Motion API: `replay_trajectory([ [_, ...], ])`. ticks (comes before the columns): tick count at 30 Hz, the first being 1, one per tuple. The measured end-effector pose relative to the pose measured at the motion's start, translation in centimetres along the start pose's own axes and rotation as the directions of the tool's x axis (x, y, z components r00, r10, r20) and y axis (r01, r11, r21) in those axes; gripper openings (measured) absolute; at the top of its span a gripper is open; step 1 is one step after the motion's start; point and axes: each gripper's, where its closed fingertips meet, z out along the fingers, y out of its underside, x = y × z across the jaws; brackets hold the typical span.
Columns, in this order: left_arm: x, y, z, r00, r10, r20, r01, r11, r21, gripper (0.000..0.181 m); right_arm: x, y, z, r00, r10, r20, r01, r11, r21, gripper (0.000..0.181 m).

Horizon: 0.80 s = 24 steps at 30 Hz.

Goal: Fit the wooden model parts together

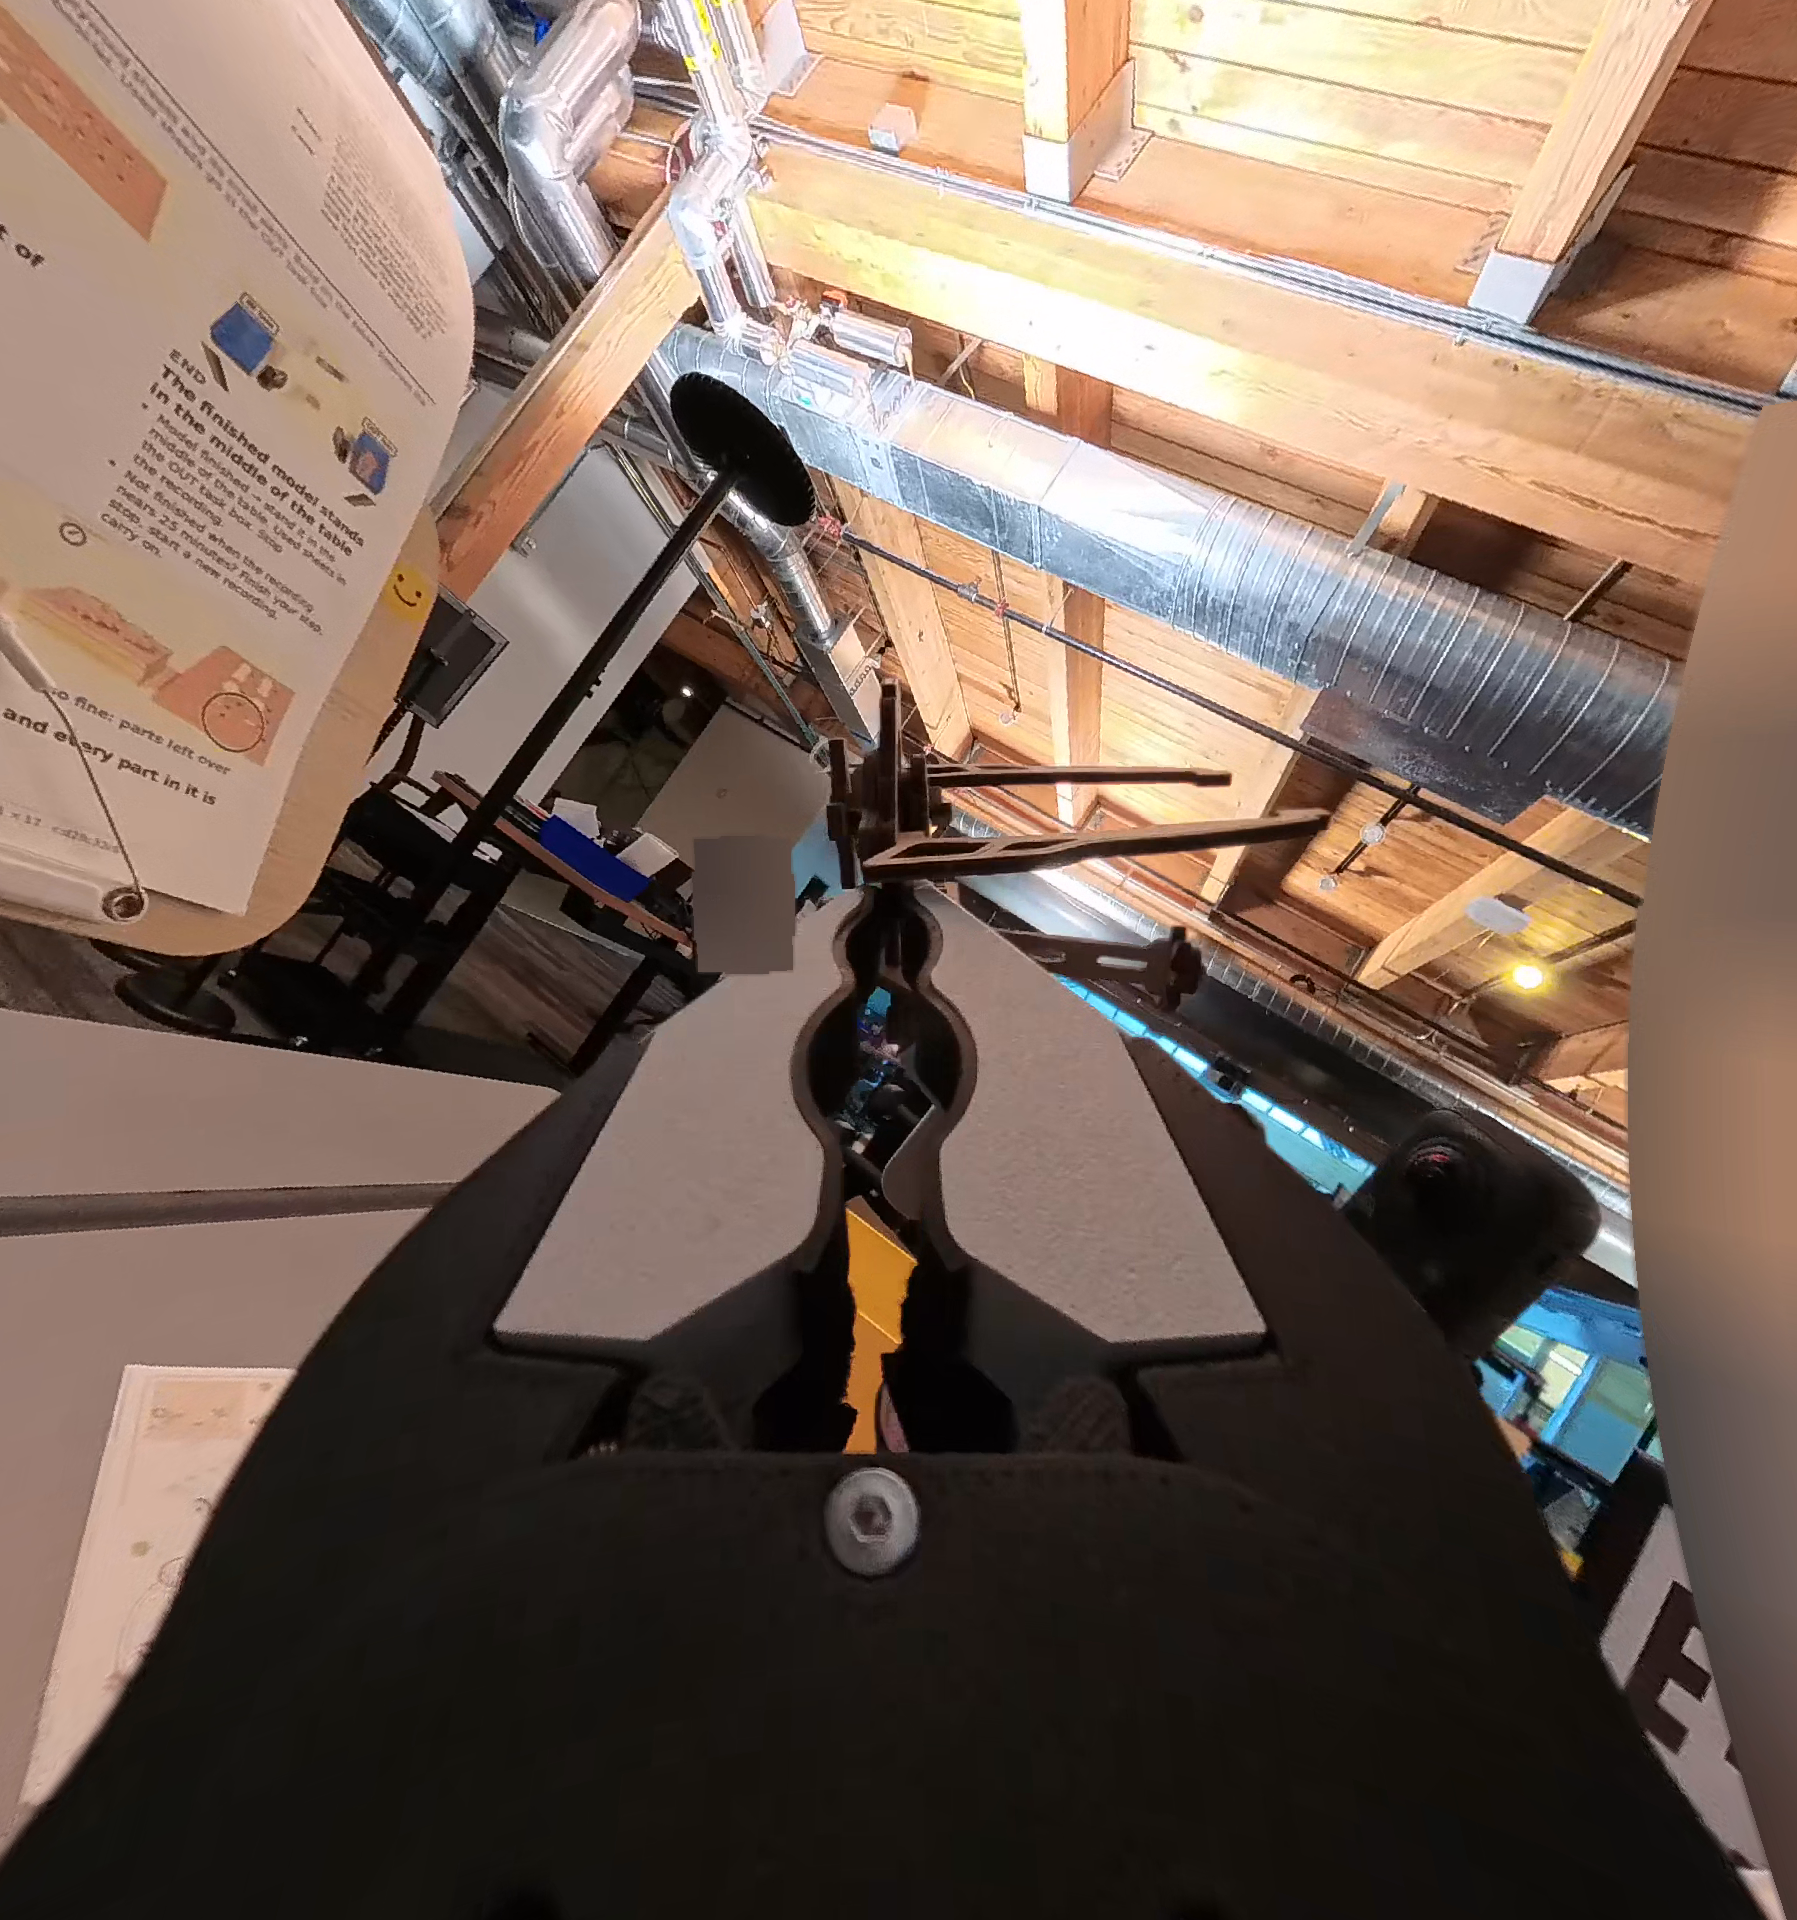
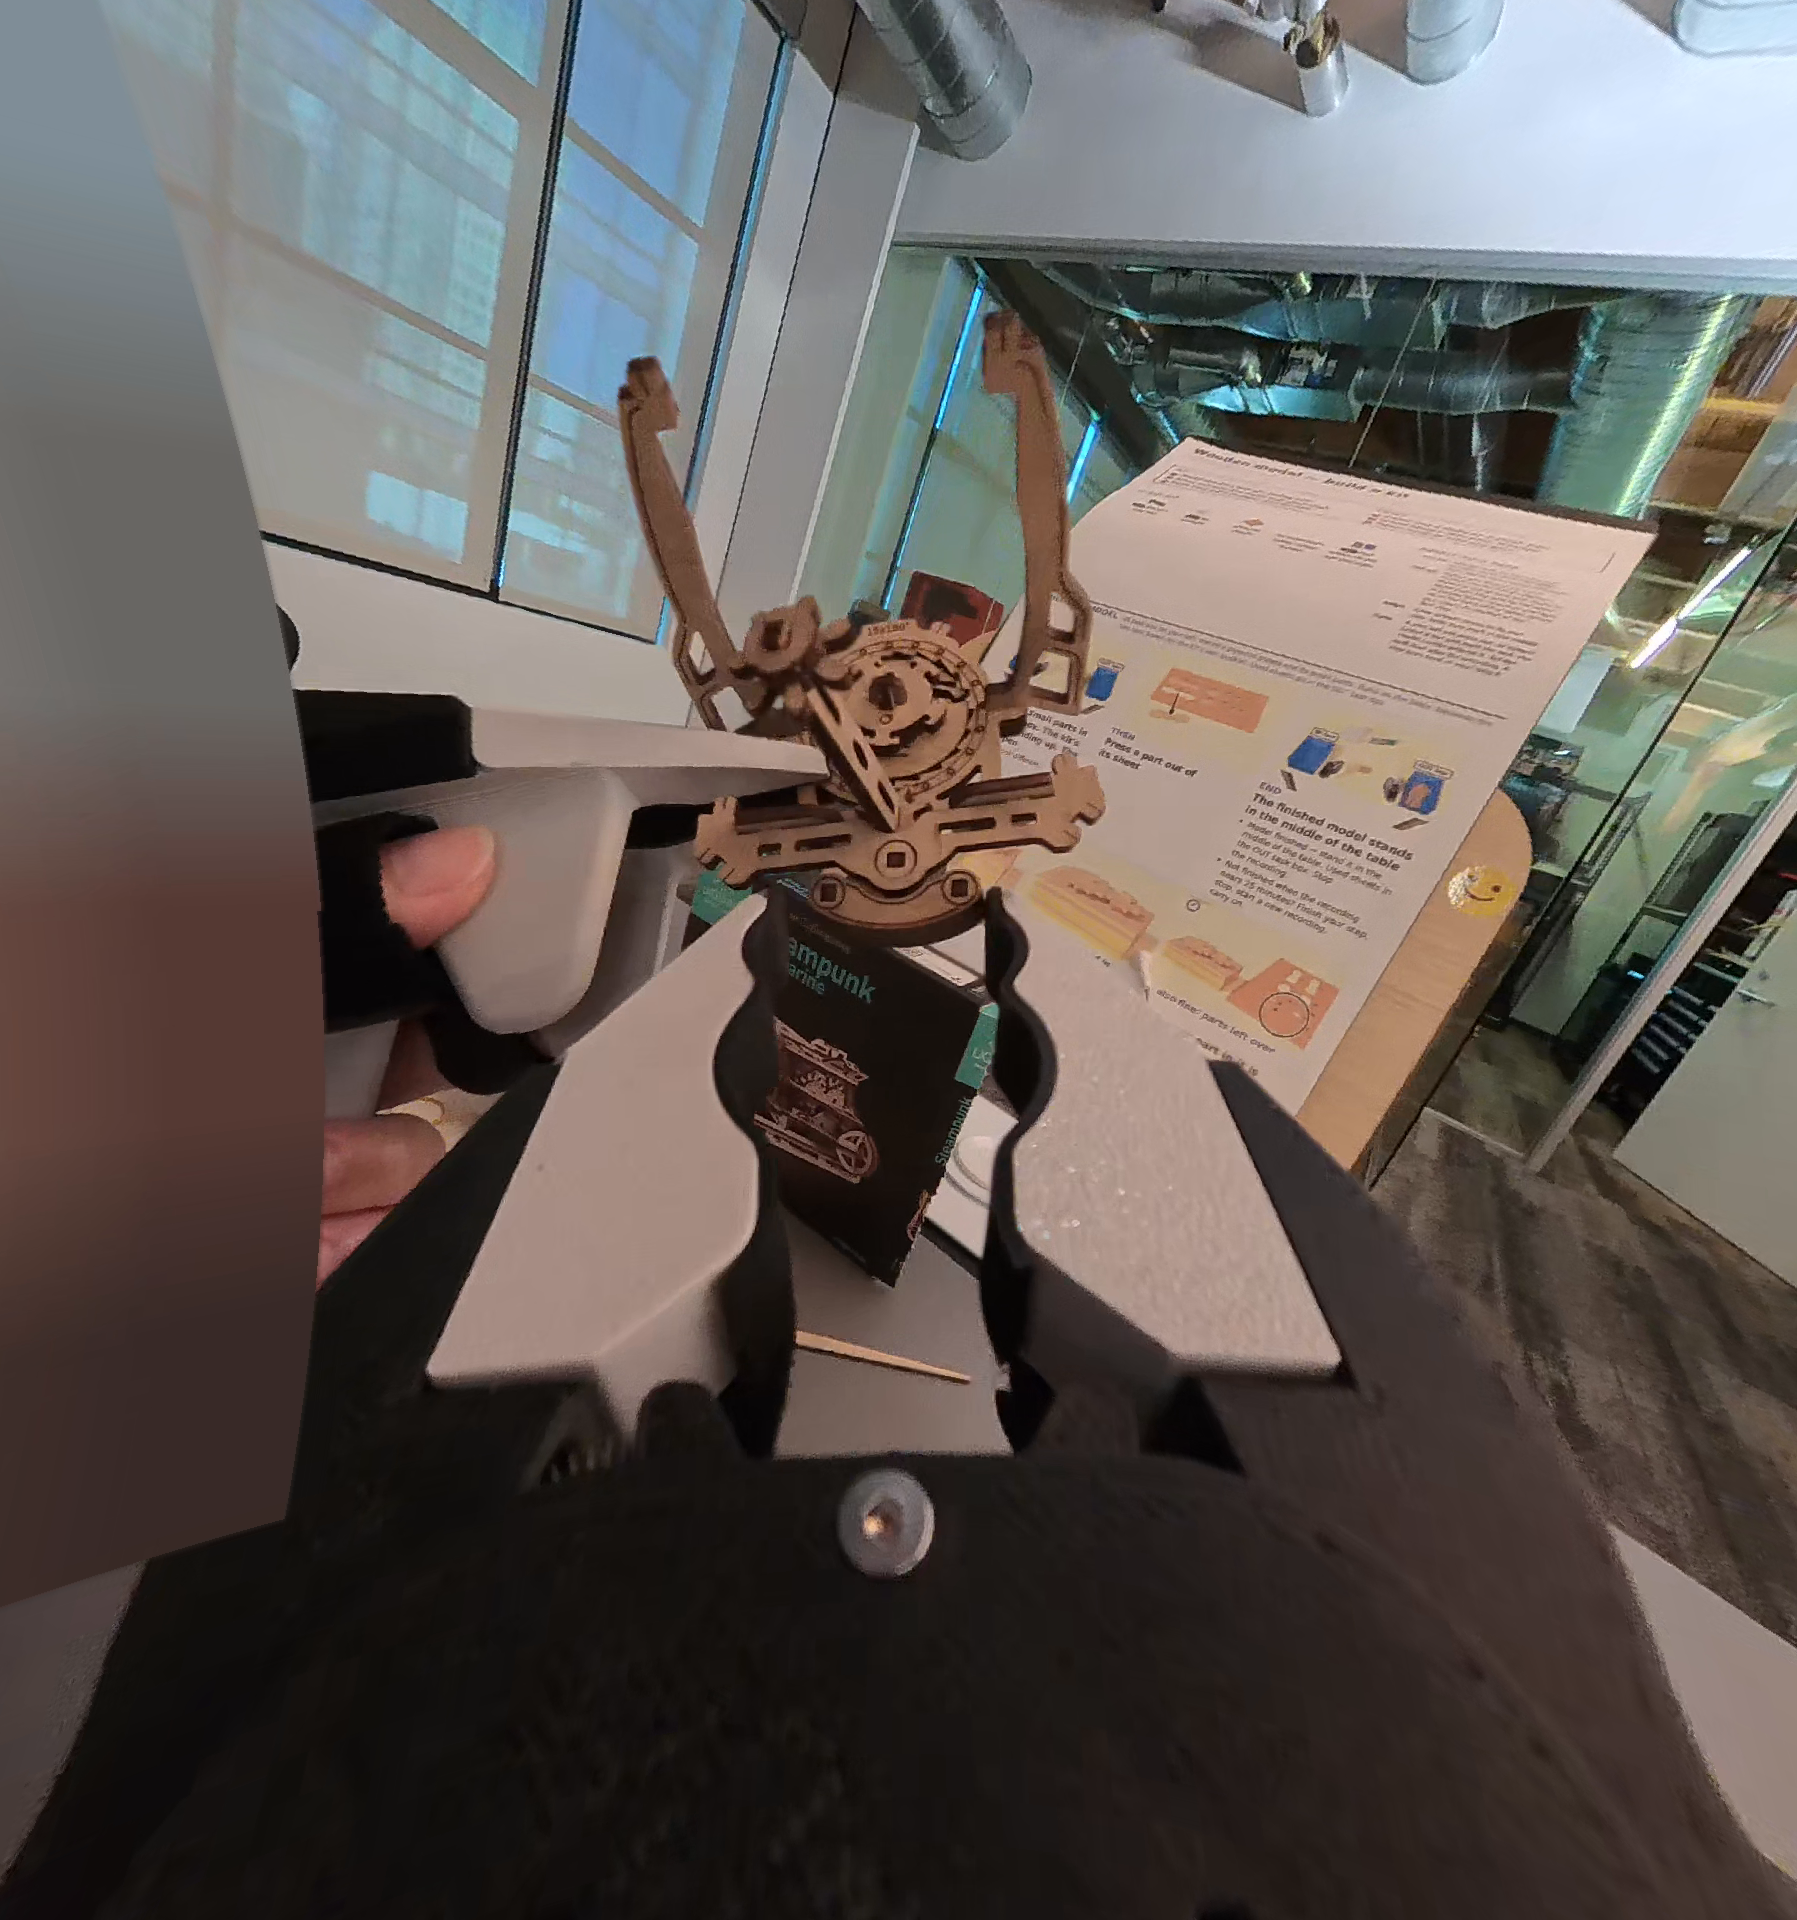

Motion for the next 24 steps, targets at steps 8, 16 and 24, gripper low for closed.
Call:
replay_trajectory([
  [8, 0.2, 0.3, 0.1, 1.0, 0.012, -0.017, -0.012, 1.0, -0.024, 0.0, 0.5, -0.2, -0.2, 0.998, -0.059, 0.012, 0.059, 0.998, 0.027, 0.031],
  [16, 1.9, 0.5, 0.7, 0.982, 0.154, -0.109, -0.164, 0.983, -0.087, 0.0, 0.7, -1.4, -1.1, 0.963, -0.269, 0.034, 0.264, 0.958, 0.111, 0.031],
  [24, 5.1, 0.9, 0.6, 0.932, 0.149, -0.33, -0.183, 0.981, -0.072, 0.001, -0.5, -4.2, -2.7, 0.873, -0.48, -0.081, 0.486, 0.852, 0.194, 0.031],
])
